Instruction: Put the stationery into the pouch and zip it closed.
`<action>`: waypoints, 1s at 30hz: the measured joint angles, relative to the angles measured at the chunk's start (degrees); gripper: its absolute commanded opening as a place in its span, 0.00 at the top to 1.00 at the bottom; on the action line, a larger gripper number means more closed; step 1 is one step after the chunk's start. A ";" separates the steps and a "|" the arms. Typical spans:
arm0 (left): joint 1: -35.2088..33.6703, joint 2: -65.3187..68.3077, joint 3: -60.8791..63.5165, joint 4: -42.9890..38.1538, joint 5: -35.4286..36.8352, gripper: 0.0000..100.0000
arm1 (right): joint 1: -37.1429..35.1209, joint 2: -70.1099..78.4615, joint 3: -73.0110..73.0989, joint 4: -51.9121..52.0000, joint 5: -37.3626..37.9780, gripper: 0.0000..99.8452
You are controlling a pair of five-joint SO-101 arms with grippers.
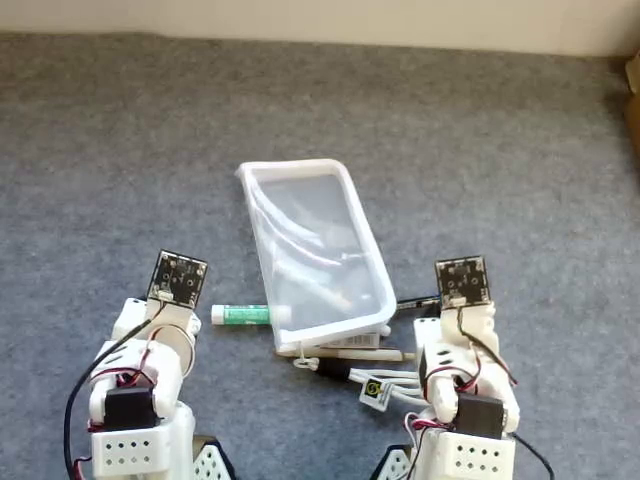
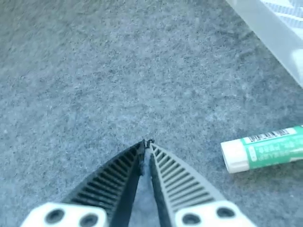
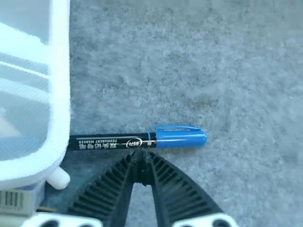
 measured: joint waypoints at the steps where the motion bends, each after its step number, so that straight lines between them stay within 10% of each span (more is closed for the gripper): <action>1: -0.09 0.00 0.00 0.00 0.00 0.96 | 0.00 0.00 -1.23 -0.09 0.00 0.99; 30: -7.21 0.00 0.00 0.00 0.00 0.82 | -42.11 36.22 -29.27 14.68 0.00 0.90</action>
